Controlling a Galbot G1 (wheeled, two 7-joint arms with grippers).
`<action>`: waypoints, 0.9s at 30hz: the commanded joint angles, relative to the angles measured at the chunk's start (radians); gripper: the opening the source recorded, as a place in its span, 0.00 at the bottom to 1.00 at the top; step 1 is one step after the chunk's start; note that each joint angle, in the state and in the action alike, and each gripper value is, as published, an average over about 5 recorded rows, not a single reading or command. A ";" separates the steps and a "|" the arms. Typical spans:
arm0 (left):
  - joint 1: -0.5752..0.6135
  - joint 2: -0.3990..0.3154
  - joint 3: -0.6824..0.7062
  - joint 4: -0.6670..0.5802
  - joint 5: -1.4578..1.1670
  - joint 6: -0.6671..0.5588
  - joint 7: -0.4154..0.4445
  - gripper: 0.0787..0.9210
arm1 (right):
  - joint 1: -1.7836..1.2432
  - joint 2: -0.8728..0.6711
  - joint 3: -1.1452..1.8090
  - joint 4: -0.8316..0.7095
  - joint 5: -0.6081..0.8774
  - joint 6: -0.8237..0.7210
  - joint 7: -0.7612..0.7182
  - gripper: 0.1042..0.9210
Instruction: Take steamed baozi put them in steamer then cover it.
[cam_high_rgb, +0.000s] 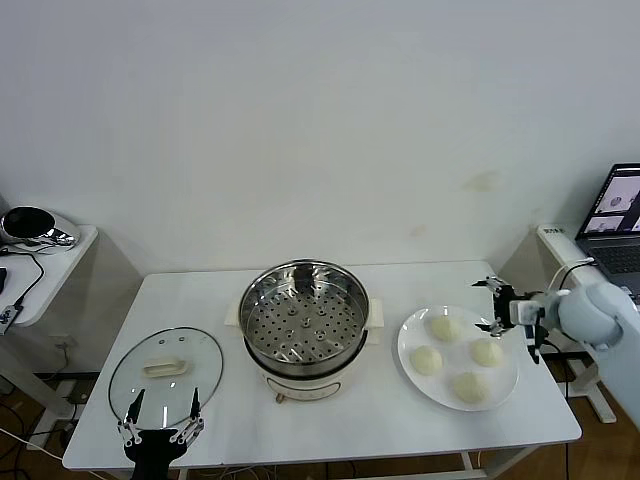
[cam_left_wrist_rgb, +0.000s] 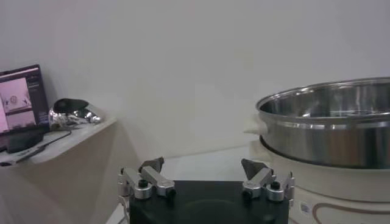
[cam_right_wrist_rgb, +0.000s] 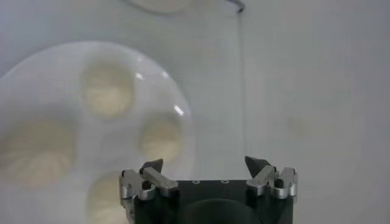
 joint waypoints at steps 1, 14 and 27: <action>-0.004 0.001 -0.010 0.002 0.005 0.001 0.001 0.88 | 0.310 0.002 -0.332 -0.162 0.036 0.003 -0.125 0.88; -0.008 0.006 -0.032 0.004 0.001 0.004 0.007 0.88 | 0.331 0.224 -0.421 -0.369 0.026 -0.009 -0.113 0.88; -0.013 0.006 -0.038 0.008 0.001 0.003 0.010 0.88 | 0.318 0.317 -0.413 -0.482 -0.021 -0.008 -0.088 0.88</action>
